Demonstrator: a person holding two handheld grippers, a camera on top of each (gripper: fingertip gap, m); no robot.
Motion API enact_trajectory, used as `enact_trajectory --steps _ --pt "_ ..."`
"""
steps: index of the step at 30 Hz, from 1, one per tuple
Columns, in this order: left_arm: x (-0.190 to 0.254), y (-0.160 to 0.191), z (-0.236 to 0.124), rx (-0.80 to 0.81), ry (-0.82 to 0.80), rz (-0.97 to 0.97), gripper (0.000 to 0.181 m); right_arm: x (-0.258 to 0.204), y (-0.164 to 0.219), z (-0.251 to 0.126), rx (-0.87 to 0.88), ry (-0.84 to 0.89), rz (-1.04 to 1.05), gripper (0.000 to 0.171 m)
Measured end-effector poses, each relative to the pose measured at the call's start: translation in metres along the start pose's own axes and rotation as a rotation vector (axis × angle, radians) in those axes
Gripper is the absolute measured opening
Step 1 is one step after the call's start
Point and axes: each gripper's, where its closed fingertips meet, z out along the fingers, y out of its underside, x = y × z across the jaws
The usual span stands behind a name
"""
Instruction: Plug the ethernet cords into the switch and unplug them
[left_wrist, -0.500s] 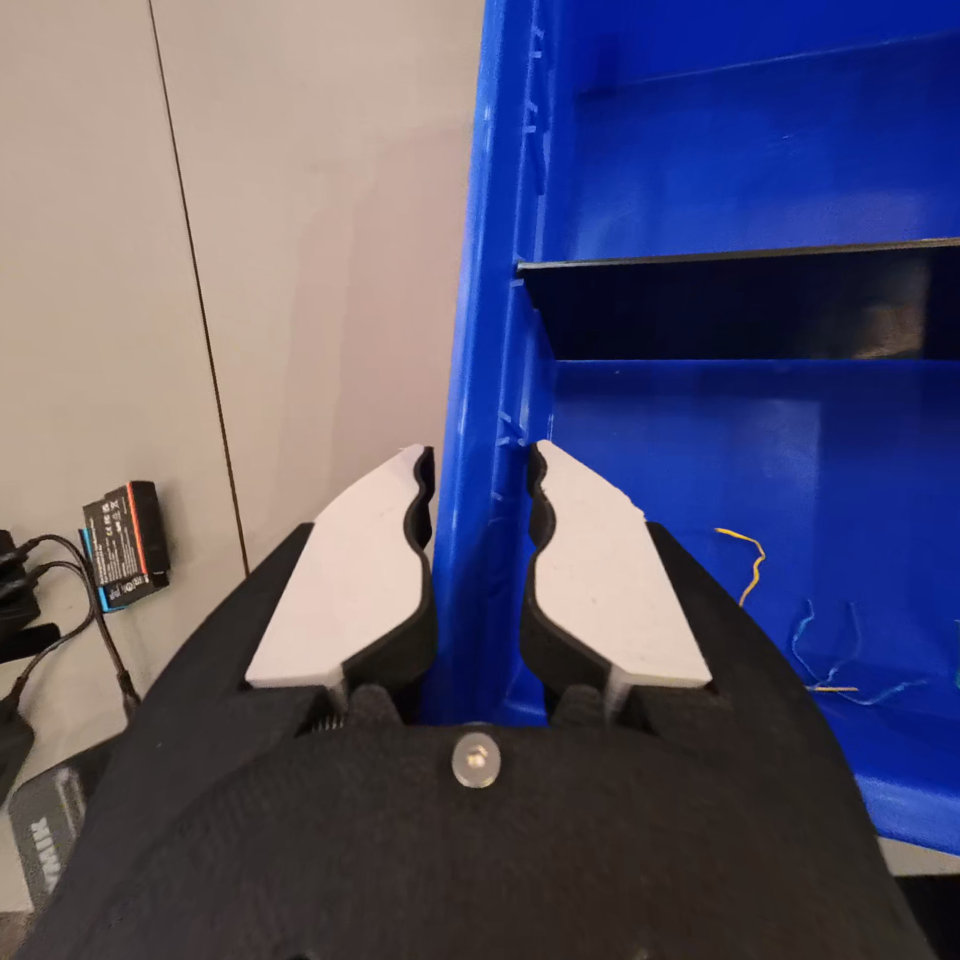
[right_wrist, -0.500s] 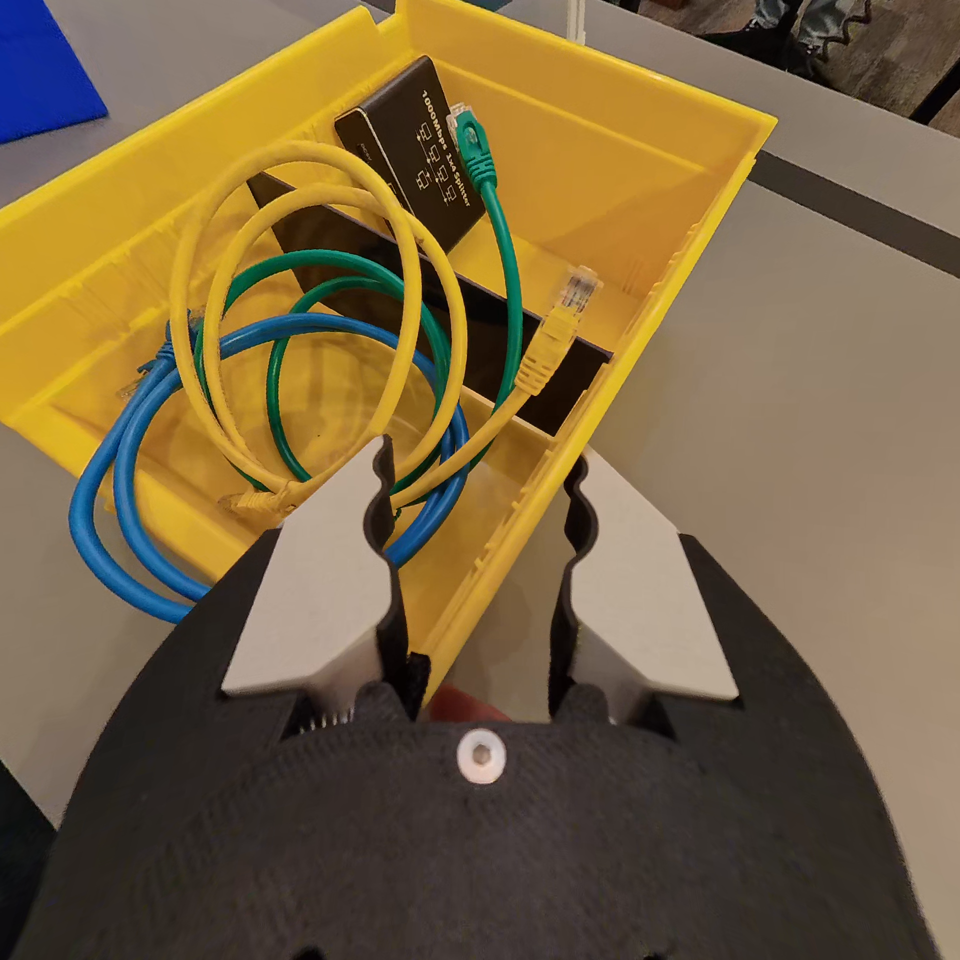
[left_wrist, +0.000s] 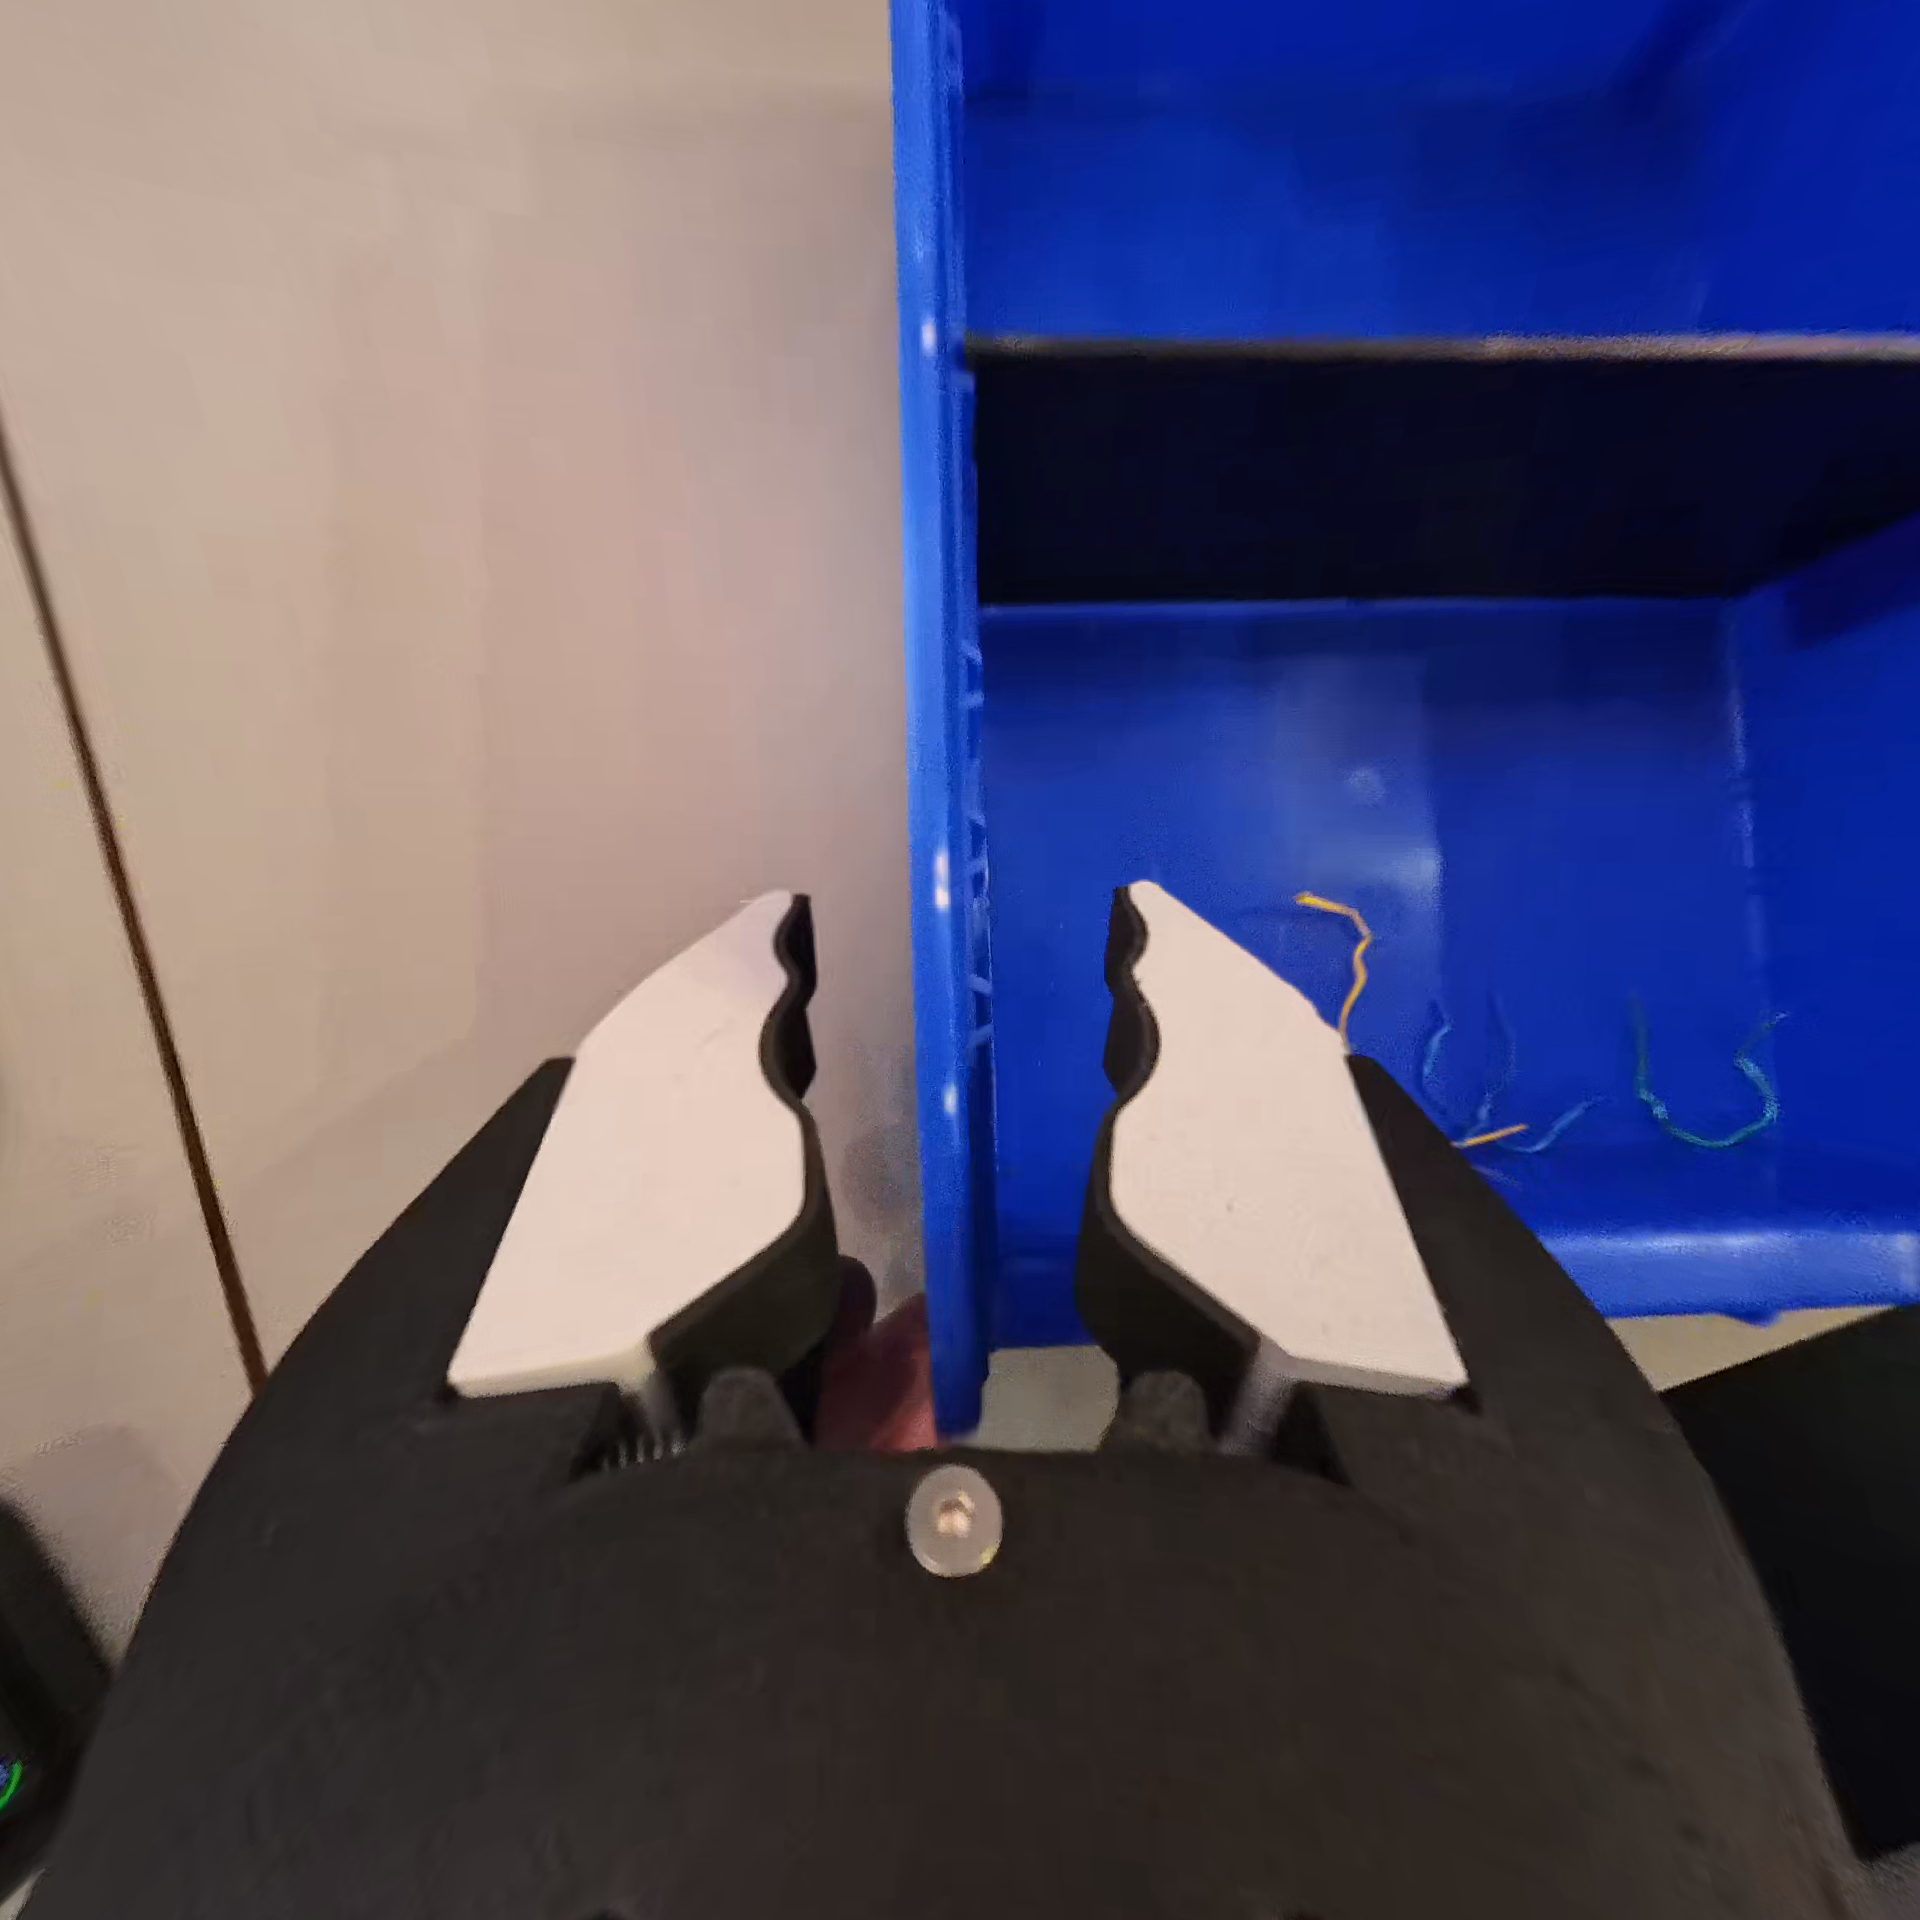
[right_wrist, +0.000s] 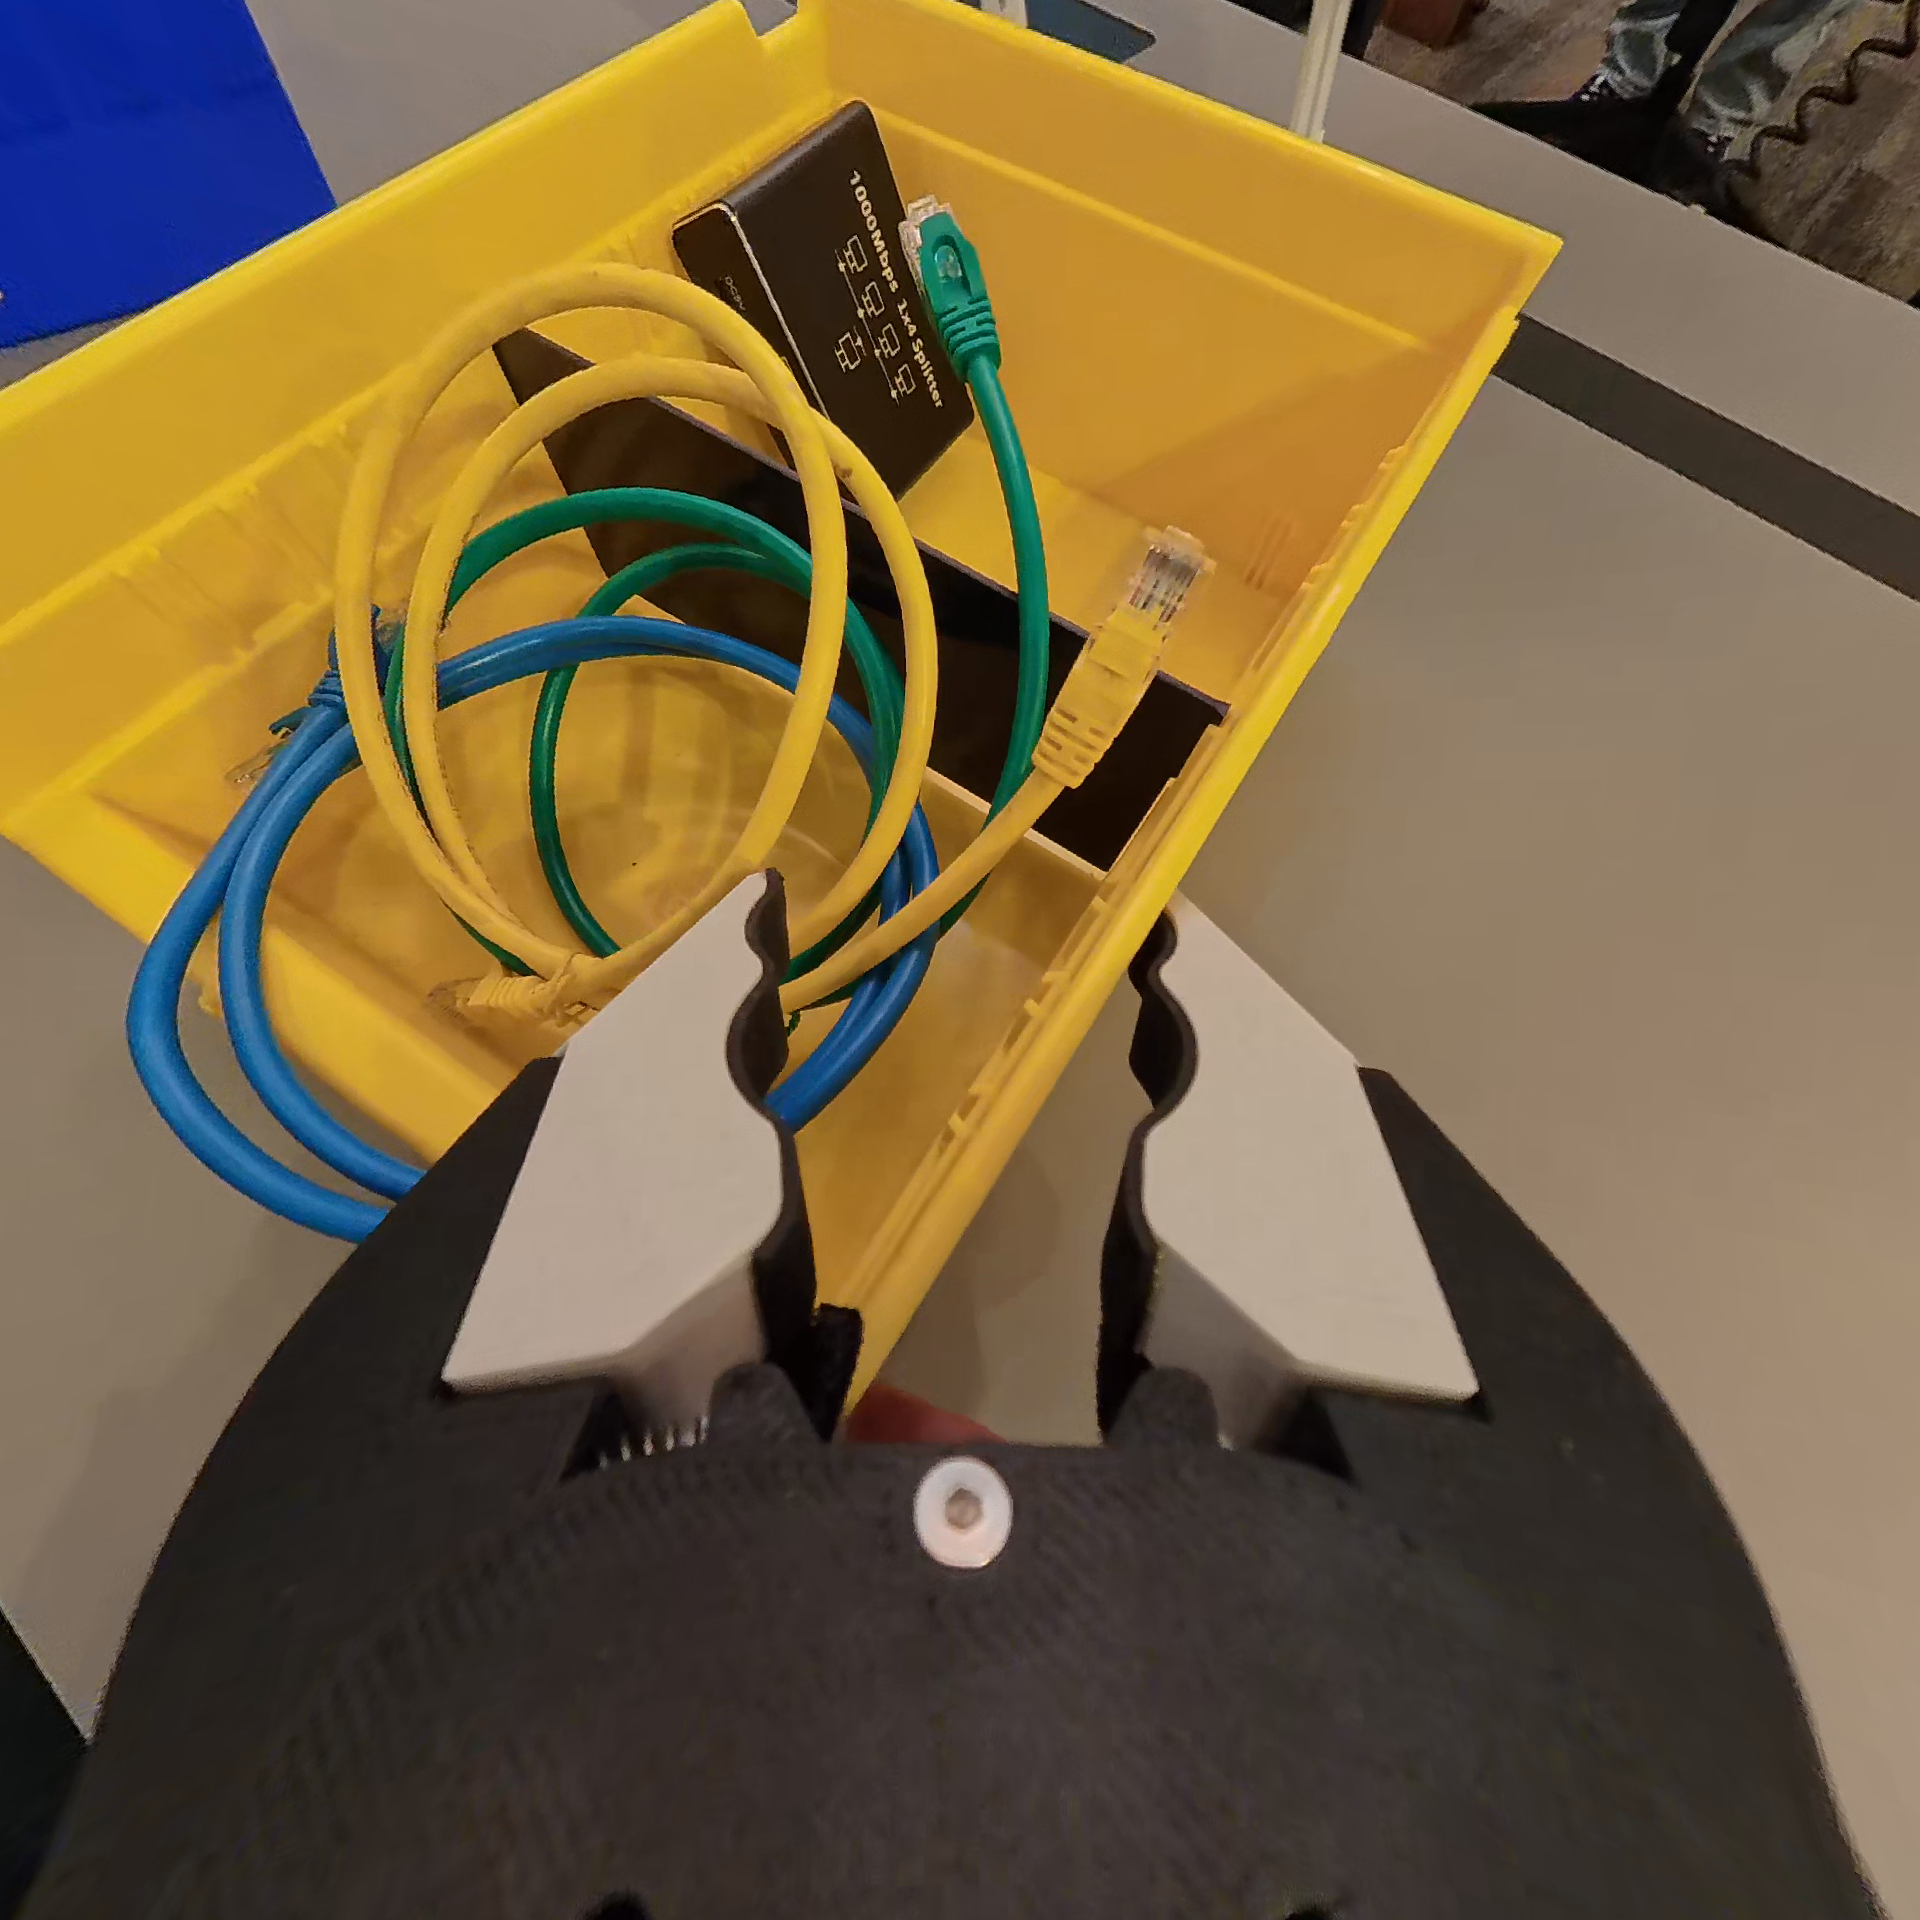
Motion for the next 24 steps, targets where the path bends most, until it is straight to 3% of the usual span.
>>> enact_trajectory --steps 3,5,12,24 --pt "-0.003 -0.013 0.008 0.077 -0.036 0.022 0.026 -0.005 -0.003 0.005 -0.002 -0.007 -0.007 0.064" --pt "-0.002 -0.018 0.011 0.095 -0.043 0.042 0.017 -0.01 -0.005 0.007 -0.007 -0.013 -0.017 0.064" --pt "0.018 -0.03 0.015 0.175 0.049 0.064 0.005 -0.026 -0.013 0.019 -0.012 -0.026 -0.029 0.065" --pt "0.012 -0.039 0.014 0.253 0.023 0.03 0.004 -0.052 -0.031 0.041 0.003 -0.043 -0.037 0.065"
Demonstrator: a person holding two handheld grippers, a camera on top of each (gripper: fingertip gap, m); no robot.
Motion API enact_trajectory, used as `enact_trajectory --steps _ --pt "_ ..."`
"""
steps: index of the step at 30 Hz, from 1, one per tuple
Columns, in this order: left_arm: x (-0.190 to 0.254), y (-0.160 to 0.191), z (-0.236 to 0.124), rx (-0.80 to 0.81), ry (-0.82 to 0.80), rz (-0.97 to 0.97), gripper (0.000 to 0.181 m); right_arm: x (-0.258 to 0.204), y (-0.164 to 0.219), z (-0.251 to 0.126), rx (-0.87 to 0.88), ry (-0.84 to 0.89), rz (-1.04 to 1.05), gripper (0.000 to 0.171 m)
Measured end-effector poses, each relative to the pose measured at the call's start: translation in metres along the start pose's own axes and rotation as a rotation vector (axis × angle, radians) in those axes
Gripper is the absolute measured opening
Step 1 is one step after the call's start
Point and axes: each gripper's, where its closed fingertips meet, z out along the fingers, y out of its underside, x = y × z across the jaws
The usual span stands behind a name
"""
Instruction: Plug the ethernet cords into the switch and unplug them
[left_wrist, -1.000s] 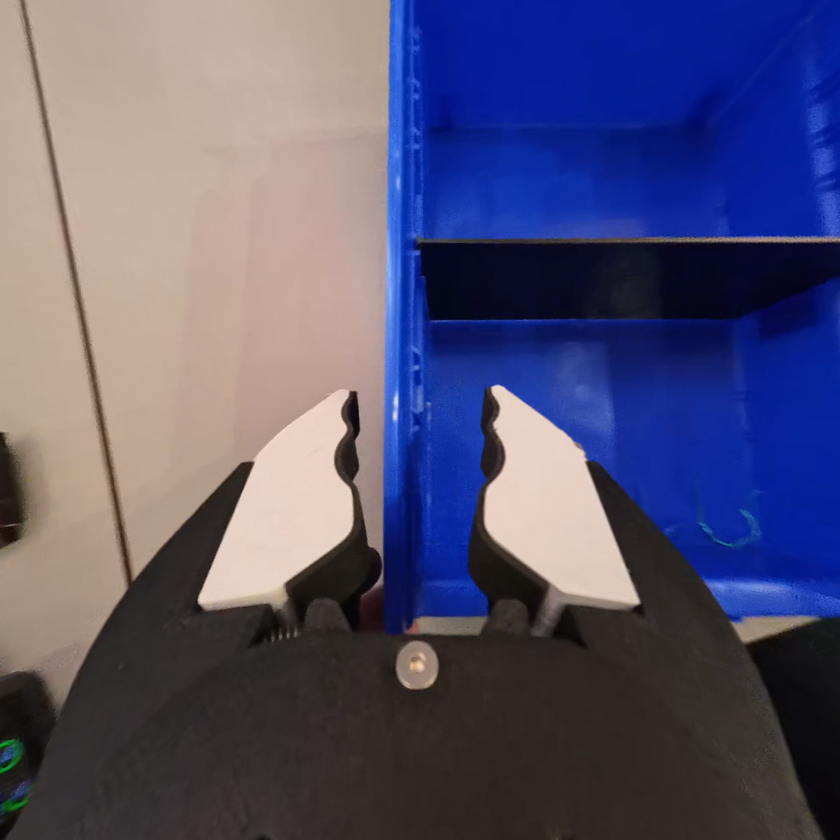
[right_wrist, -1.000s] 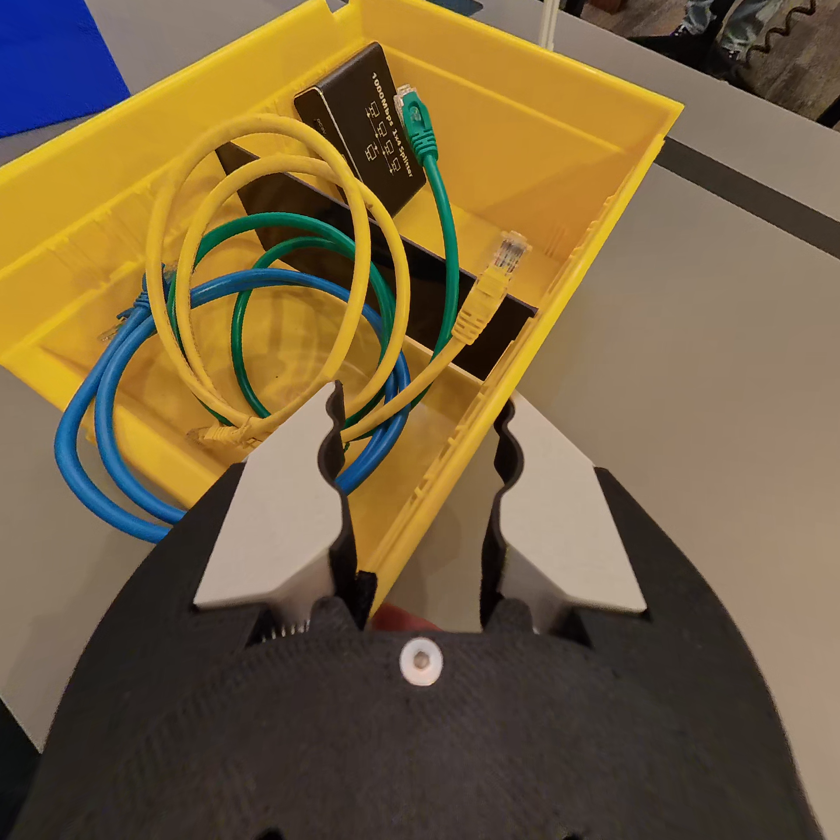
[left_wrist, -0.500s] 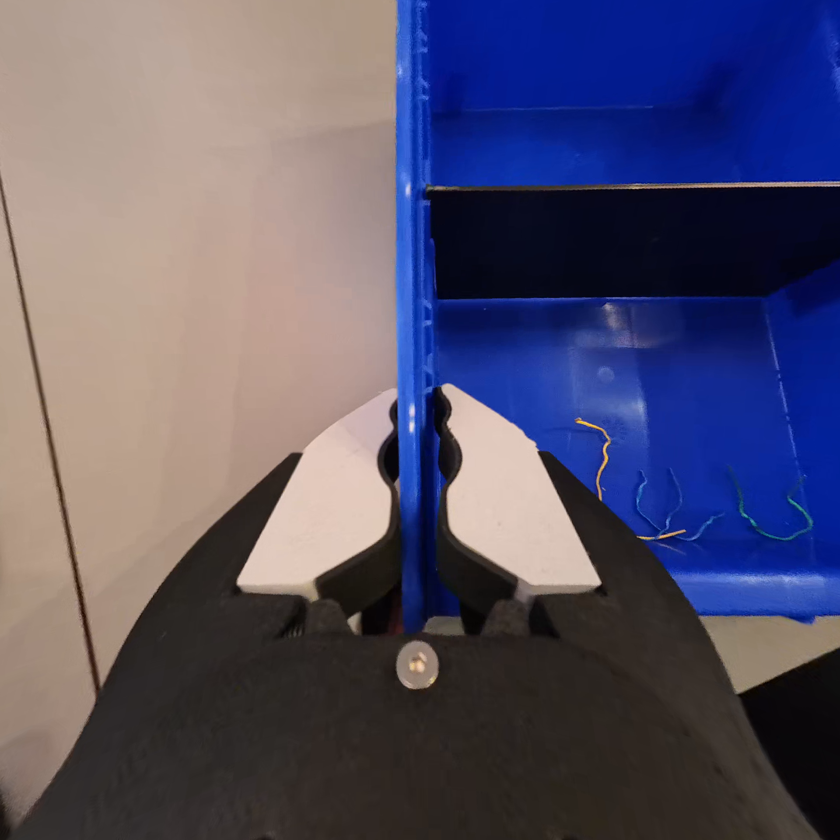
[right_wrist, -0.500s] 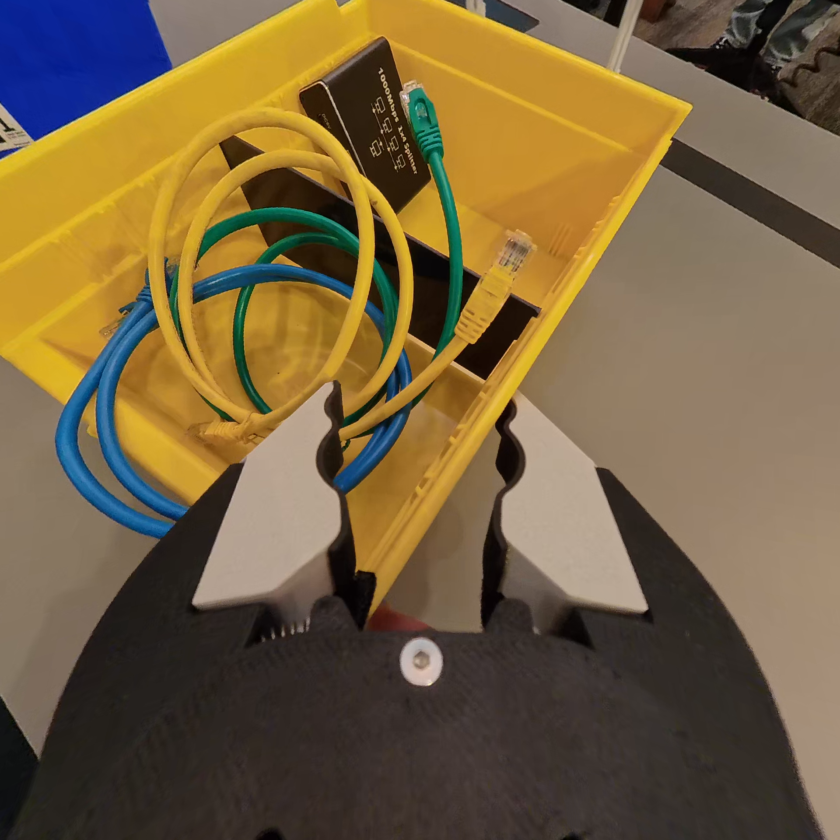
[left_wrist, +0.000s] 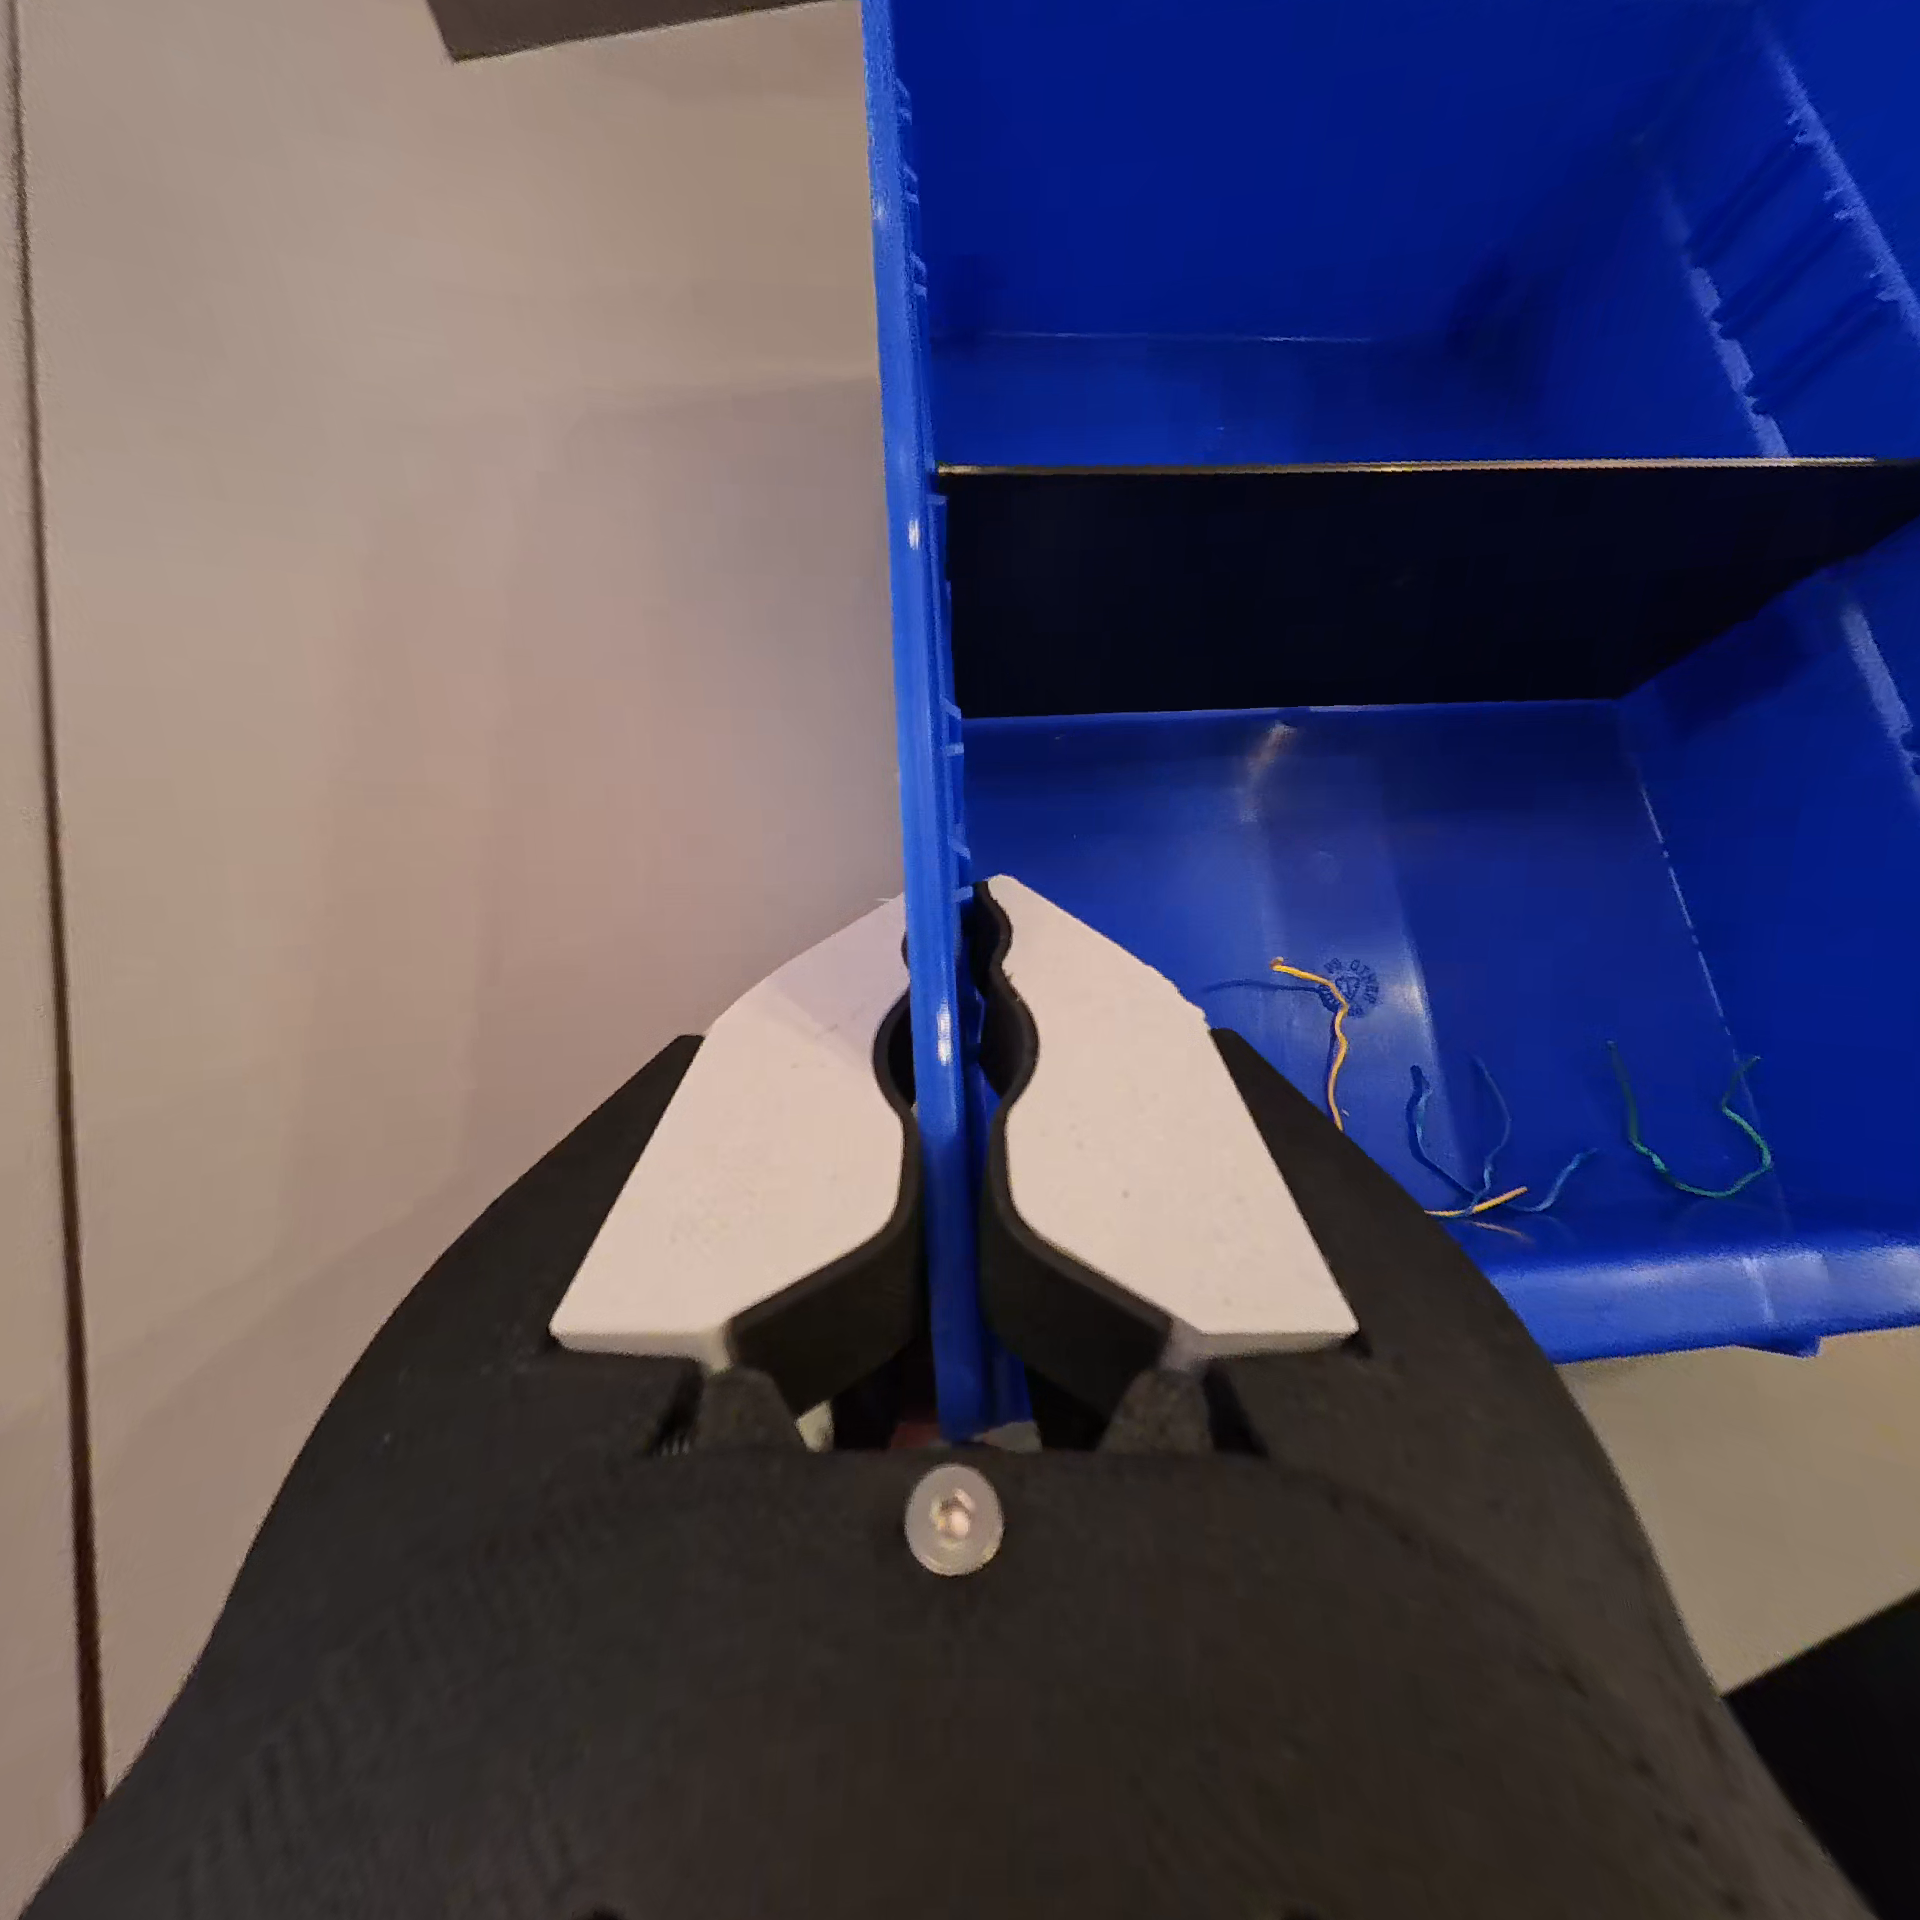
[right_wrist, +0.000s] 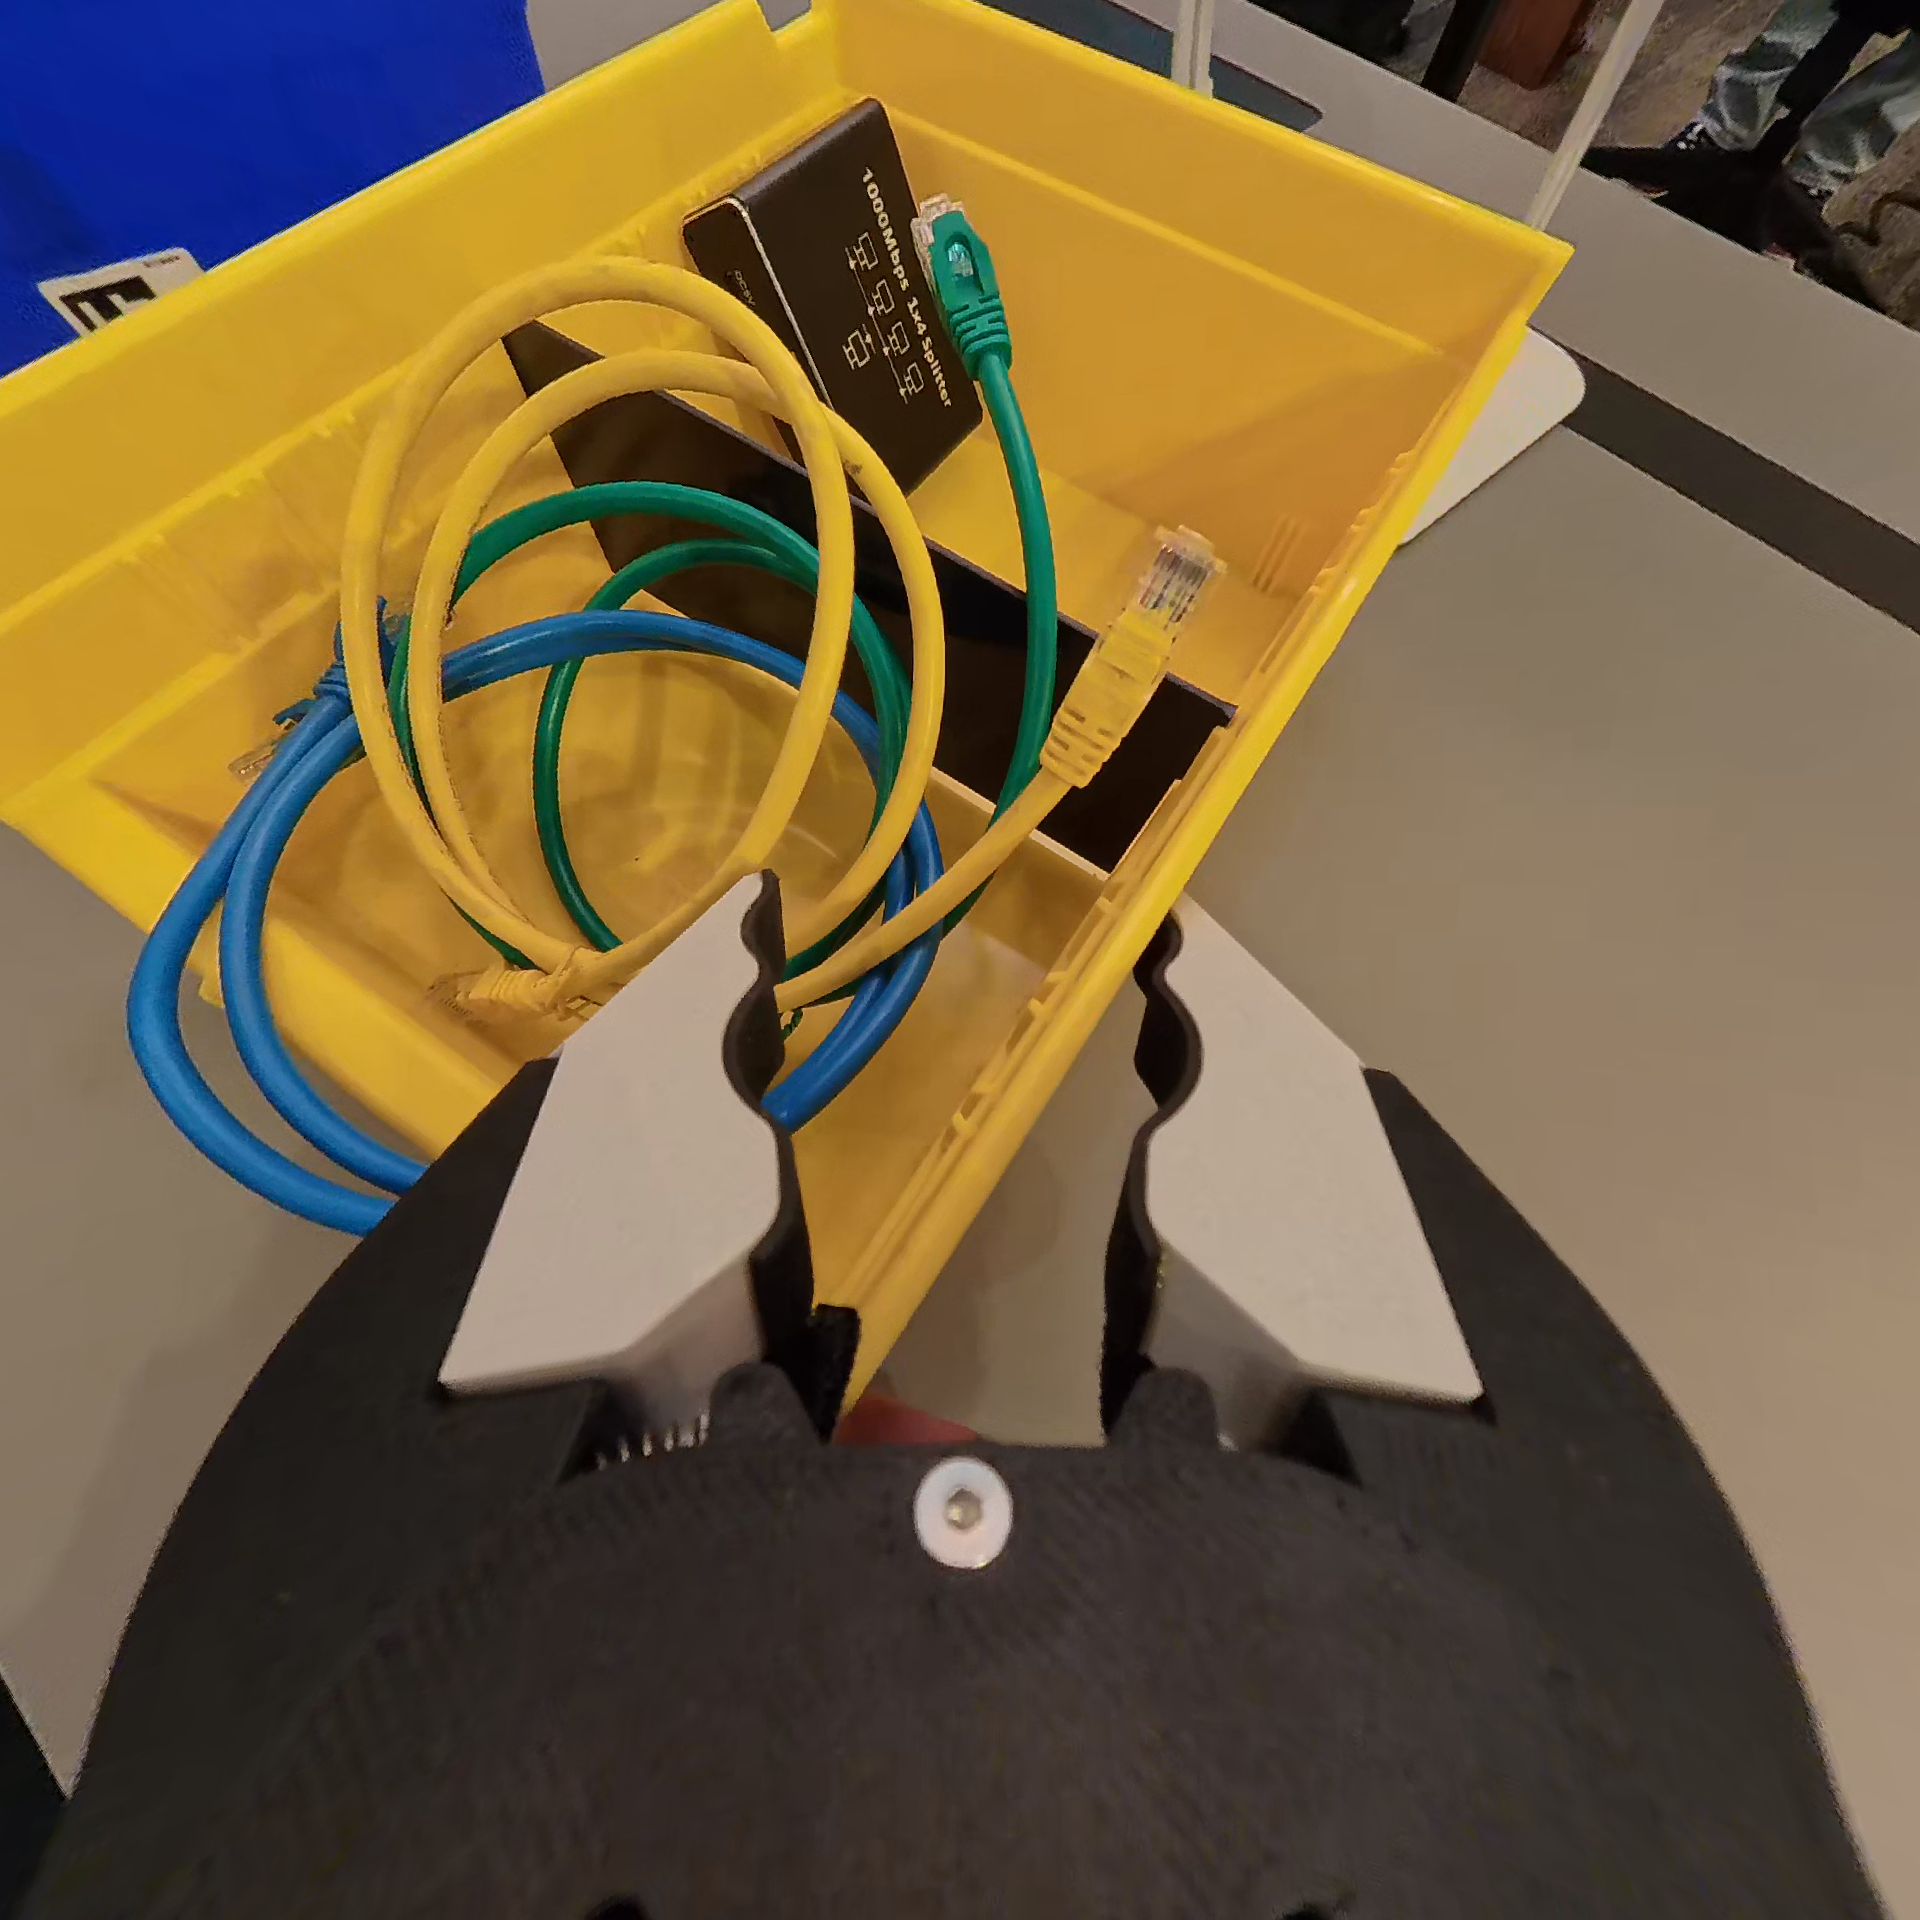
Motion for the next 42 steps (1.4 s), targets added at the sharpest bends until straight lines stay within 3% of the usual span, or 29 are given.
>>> enact_trajectory --steps 7,16,26,42 --pt "-0.021 -0.014 -0.02 0.095 -0.071 -0.04 0.004 -0.023 -0.013 0.017 0.018 -0.022 0.001 0.068" --pt "-0.037 -0.05 -0.059 0.254 -0.174 -0.091 0.004 -0.092 -0.042 0.054 0.023 -0.1 -0.045 0.096" --pt "-0.044 -0.072 -0.089 0.349 -0.215 -0.11 0.004 -0.173 -0.067 0.1 0.015 -0.133 -0.127 0.097" --pt "-0.058 -0.098 -0.136 0.489 -0.273 -0.182 0.004 -0.259 -0.105 0.145 0.056 -0.224 -0.146 0.097"
